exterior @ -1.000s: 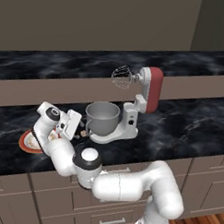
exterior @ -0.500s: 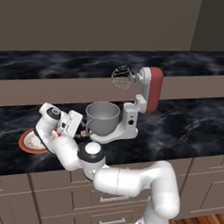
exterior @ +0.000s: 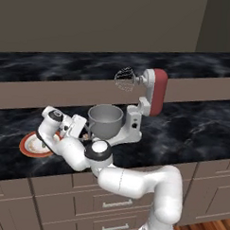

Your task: Add butter and sugar cubes to the stand mixer bowl and then turn on the stand mixer to begin making frosting.

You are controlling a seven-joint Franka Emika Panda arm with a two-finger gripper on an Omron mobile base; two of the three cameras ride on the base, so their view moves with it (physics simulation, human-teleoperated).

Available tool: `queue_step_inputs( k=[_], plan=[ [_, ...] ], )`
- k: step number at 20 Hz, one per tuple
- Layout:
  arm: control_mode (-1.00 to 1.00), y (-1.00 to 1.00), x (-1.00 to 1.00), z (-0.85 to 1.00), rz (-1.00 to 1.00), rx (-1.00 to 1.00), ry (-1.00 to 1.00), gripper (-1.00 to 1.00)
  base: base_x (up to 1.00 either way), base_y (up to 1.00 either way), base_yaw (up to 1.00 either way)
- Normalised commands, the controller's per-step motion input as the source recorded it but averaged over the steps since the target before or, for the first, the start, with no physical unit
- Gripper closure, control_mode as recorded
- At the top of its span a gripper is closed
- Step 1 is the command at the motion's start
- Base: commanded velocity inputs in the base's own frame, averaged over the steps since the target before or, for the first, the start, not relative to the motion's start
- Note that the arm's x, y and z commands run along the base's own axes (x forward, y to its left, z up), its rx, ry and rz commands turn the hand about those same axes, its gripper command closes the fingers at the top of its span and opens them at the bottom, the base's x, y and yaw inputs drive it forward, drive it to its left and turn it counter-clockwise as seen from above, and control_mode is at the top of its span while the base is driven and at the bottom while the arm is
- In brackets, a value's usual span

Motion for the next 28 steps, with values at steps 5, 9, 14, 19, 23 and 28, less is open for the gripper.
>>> queue_step_inputs(
  k=[5,9,14,19,23,28],
  plan=[
    [-1.00,-0.03,0.00,-0.28,-0.19,-0.09,0.05,-1.00,0.00,0.00,0.00],
    [-1.00,0.00,-0.02,-0.27,-0.16,-0.08,0.03,1.00,0.00,0.00,0.00],
    [-1.00,0.00,-0.15,-0.07,-0.13,-0.02,0.00,1.00,0.00,0.00,0.00],
    [-1.00,0.04,-0.38,0.00,-0.08,0.00,-0.03,1.00,0.00,0.00,0.00],
    [-1.00,0.40,-0.40,0.16,-0.01,0.00,-0.10,1.00,0.00,0.00,0.00],
    [-1.00,0.64,-0.34,0.37,0.00,0.03,-0.18,1.00,0.00,0.00,0.00]
  ],
)
